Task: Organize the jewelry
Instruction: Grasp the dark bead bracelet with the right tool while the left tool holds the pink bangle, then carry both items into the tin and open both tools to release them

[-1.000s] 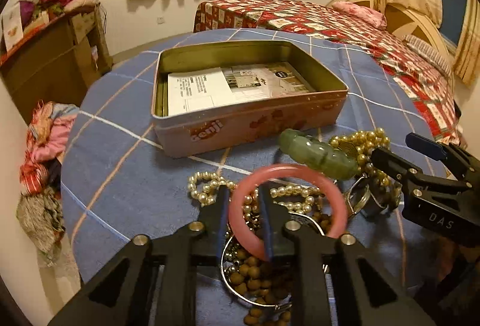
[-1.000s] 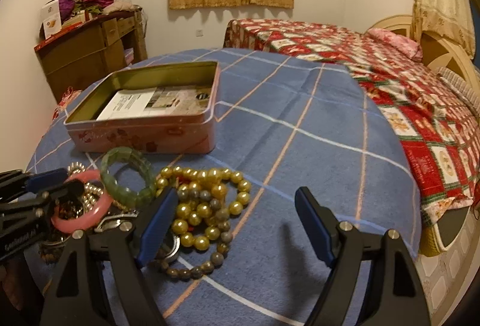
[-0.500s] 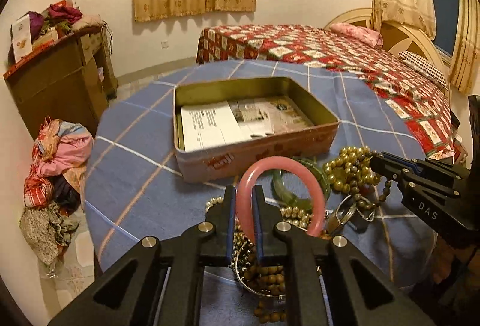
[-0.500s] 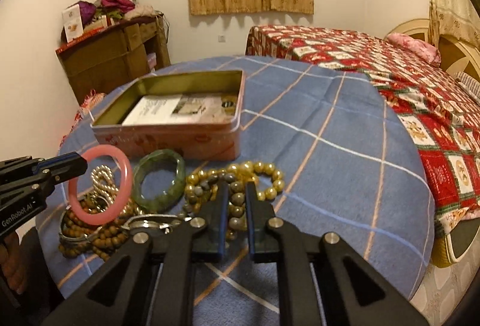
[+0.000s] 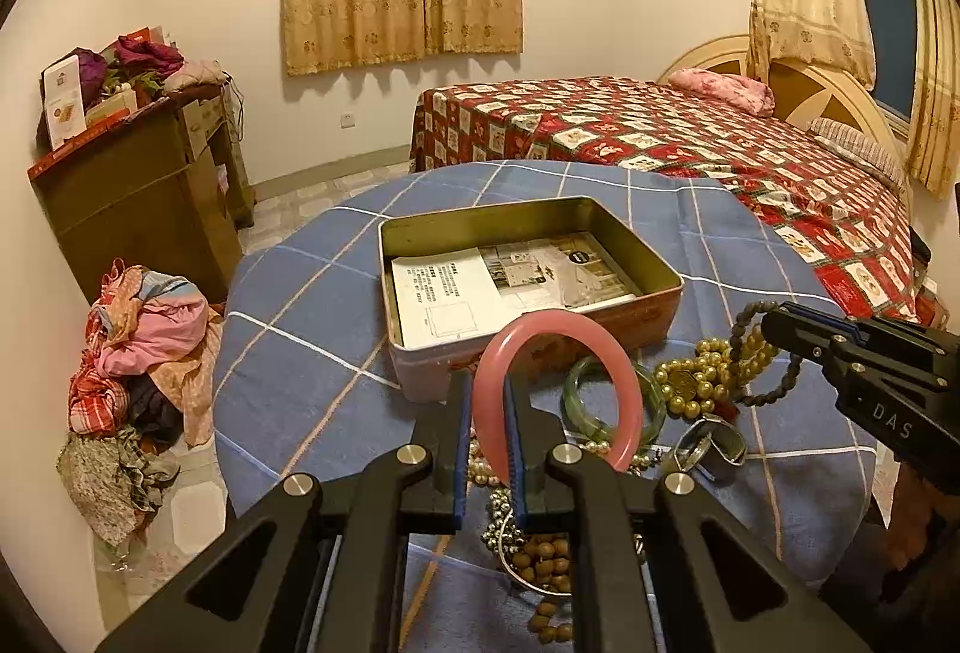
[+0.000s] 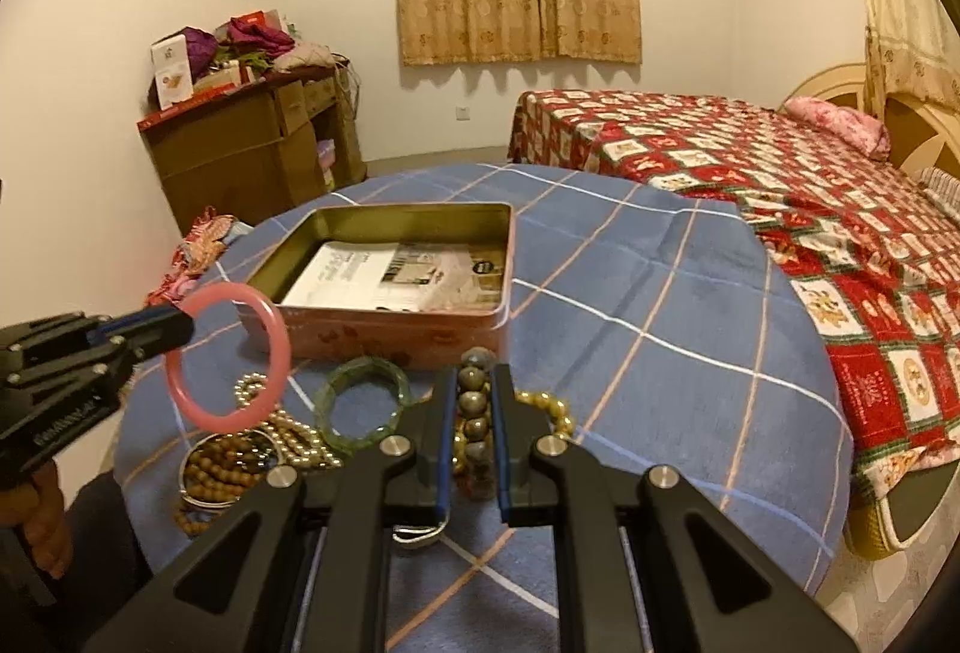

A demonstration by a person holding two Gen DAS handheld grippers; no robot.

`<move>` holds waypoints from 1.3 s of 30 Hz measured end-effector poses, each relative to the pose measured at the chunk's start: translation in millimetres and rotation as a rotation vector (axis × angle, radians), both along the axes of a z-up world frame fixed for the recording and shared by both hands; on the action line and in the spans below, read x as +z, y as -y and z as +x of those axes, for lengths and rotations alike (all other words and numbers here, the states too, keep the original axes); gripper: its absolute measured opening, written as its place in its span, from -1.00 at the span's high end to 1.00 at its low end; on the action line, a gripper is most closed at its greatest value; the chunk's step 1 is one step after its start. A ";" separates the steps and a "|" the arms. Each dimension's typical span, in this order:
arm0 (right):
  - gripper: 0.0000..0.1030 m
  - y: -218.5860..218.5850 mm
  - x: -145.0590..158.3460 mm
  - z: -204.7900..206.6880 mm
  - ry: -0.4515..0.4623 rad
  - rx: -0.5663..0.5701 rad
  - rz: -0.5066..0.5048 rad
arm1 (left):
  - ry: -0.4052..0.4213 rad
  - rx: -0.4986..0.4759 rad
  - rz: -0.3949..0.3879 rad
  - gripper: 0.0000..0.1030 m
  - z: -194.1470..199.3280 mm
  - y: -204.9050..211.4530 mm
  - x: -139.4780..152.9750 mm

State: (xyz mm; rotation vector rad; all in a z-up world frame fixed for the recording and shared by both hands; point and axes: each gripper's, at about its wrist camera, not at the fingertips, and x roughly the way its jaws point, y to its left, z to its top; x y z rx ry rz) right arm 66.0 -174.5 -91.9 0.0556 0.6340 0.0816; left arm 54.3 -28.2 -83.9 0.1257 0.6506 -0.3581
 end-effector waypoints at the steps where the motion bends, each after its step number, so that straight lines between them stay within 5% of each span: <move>1: 0.76 -0.1 -0.6 0.1 -0.002 0.009 0.006 | -0.001 -0.002 0.000 0.81 0.1 0.3 -0.2; 9: 0.76 2.7 -13.9 1.9 -0.052 0.020 -0.009 | -0.004 0.007 -0.014 0.81 -0.1 -3.0 -0.8; 21: 0.76 27.9 4.0 -3.7 -0.009 0.035 0.139 | -0.012 -0.009 -0.018 0.81 -1.0 -2.2 0.0; 29: 0.72 10.0 -33.3 13.2 -0.171 0.050 0.025 | -0.022 -0.003 -0.021 0.81 2.6 -4.4 -1.8; 39: 0.66 20.1 -24.3 1.5 -0.150 0.032 0.006 | -0.032 -0.005 -0.028 0.81 5.6 -4.8 -4.5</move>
